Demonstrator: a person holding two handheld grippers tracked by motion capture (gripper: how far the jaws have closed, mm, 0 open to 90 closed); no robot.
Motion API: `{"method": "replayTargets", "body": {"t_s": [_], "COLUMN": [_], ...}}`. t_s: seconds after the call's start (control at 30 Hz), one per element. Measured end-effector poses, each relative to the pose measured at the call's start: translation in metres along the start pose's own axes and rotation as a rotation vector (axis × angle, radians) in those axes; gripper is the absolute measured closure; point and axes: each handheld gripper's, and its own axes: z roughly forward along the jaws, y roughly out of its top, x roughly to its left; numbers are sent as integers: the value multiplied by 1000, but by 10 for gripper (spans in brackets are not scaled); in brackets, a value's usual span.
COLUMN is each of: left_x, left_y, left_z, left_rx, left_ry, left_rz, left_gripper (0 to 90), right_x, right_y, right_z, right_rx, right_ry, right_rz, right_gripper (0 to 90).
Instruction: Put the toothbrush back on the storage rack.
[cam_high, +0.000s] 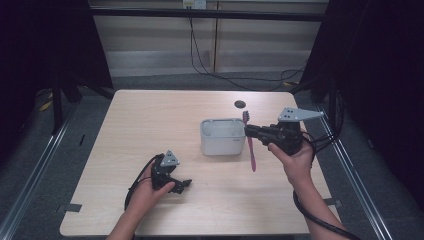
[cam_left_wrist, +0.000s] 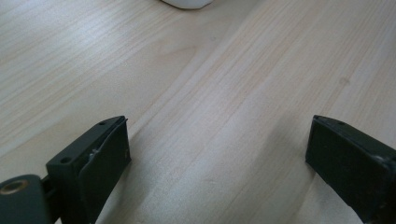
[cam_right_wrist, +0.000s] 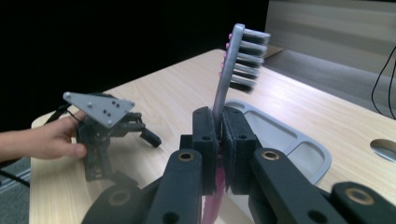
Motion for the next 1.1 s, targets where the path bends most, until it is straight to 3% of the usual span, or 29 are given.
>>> {"method": "replayTargets", "body": {"t_s": [1.1], "left_x": [0], "left_y": [0], "left_z": [0], "left_rx": [0], "left_ry": [0], "left_rz": [-1], "left_gripper": [59], "right_x": [-12], "right_y": [24], "right_z": [-2], "right_rx": [-154], "right_ry": [-34], "right_rz": [-1], "right_gripper": [845]}}
